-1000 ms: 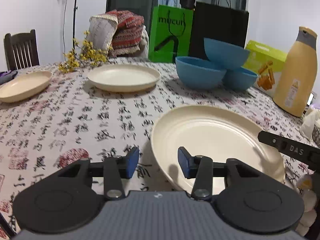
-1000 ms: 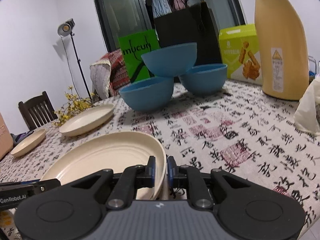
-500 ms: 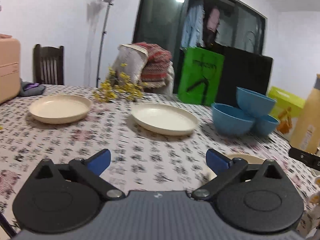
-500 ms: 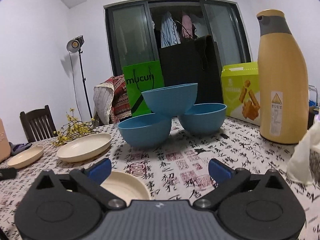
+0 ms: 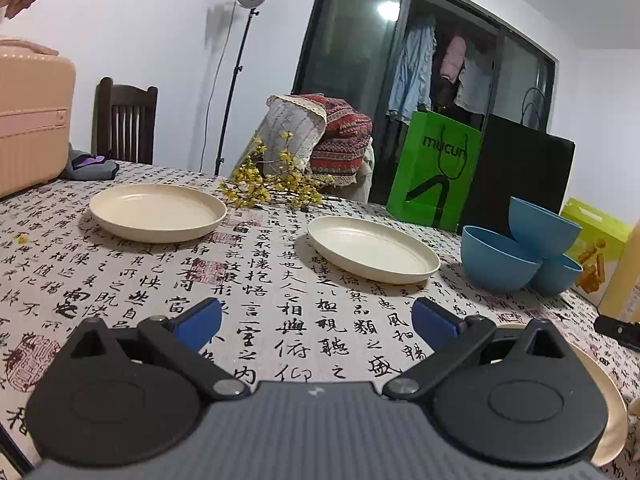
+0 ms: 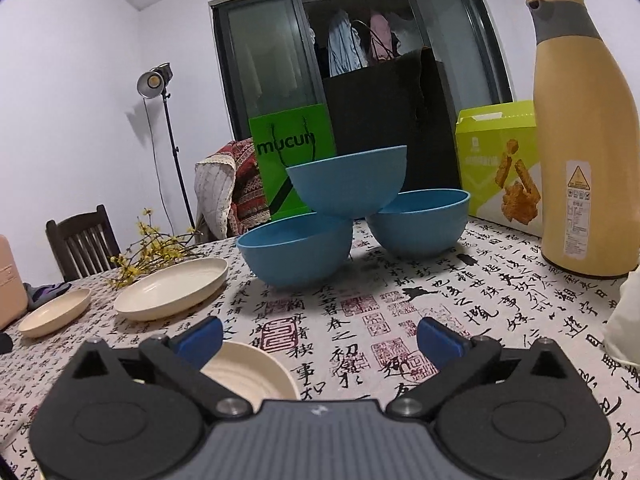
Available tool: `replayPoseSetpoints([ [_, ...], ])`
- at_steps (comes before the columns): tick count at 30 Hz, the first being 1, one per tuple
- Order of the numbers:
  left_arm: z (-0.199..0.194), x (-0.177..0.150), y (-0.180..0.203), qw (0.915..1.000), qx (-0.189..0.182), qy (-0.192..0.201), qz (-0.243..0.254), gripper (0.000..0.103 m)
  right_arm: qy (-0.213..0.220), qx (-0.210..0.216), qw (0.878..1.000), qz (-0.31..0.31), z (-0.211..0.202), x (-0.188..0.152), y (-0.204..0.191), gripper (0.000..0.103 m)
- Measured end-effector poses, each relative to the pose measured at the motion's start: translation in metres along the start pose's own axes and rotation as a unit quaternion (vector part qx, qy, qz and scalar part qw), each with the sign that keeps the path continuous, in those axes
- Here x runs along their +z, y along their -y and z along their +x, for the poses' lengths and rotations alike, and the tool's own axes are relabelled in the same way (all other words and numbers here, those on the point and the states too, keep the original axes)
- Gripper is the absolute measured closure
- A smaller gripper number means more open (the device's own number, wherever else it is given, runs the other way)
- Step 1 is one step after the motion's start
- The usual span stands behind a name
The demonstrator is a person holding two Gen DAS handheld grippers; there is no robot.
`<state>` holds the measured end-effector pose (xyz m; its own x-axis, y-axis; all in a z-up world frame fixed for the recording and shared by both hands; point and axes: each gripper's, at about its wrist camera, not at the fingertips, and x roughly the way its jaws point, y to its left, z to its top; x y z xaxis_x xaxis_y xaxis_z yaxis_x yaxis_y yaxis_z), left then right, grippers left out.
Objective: Organize plates and bowls
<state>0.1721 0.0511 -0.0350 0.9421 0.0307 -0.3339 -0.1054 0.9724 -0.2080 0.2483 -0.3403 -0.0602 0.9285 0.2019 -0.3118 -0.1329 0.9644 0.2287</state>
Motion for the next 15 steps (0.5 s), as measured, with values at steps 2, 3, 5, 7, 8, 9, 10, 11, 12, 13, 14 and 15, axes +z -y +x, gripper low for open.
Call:
replayPoseSetpoints([
  [2, -0.0021, -0.0007, -0.002, 0.9999, 0.002, 0.009, -0.009, 0.0, 0.002, 0.0, 1.0, 0.0, -0.0006, -0.0006, -0.0002, 0.0],
  [3, -0.0027, -0.0008, -0.003, 0.9999, 0.002, 0.01, -0.012, 0.0, 0.005, -0.001, 1.0, 0.0, -0.0015, -0.0009, -0.0001, 0.0],
  [5, -0.0028, -0.0004, -0.0041, 0.9998, 0.002, 0.01, -0.016, 0.0, 0.008, -0.001, 1.0, 0.005, -0.0023, -0.0011, 0.0011, 0.0],
  [7, -0.0022, -0.0003, -0.0039, 0.9999, 0.0, 0.008, -0.015, 0.0, 0.01, -0.001, 1.0, 0.01, -0.0031, -0.0015, 0.0027, 0.0],
  [8, -0.0021, -0.0004, -0.0036, 0.9999, 0.0, 0.007, -0.013, 0.0, 0.011, -0.001, 1.0, 0.011, -0.0034, -0.0016, 0.0032, 0.0],
  [9, -0.0023, -0.0007, -0.0028, 0.9999, -0.001, 0.008, -0.011, 0.0, 0.012, -0.001, 1.0, 0.011, -0.0038, -0.0015, 0.0033, 0.0],
  [10, -0.0026, -0.0011, -0.0021, 0.9999, -0.001, 0.008, -0.009, 0.0, 0.012, 0.0, 1.0, 0.011, -0.0039, -0.0014, 0.0033, 0.0],
  [11, -0.0026, -0.0015, -0.0016, 0.9999, -0.001, 0.008, -0.008, 0.0, 0.012, 0.0, 1.0, 0.011, -0.004, -0.0015, 0.0033, 0.0],
  [12, -0.0021, -0.0014, -0.0015, 0.9999, 0.0, 0.007, -0.007, 0.0, 0.013, 0.0, 1.0, 0.011, -0.004, -0.0014, 0.0034, 0.0],
  [13, -0.0021, -0.0014, -0.0016, 0.9999, 0.0, 0.007, -0.007, 0.0, 0.013, -0.001, 1.0, 0.012, -0.004, -0.0014, 0.0036, 0.0],
  [14, -0.002, -0.0017, -0.0017, 0.9999, 0.0, 0.008, -0.007, 0.0, 0.014, -0.001, 1.0, 0.012, -0.0041, -0.0014, 0.0037, 0.0],
  [15, -0.0019, -0.0021, -0.0018, 0.9999, 0.0, 0.008, -0.008, 0.0, 0.014, -0.001, 1.0, 0.012, -0.0044, -0.0014, 0.0034, 0.0],
])
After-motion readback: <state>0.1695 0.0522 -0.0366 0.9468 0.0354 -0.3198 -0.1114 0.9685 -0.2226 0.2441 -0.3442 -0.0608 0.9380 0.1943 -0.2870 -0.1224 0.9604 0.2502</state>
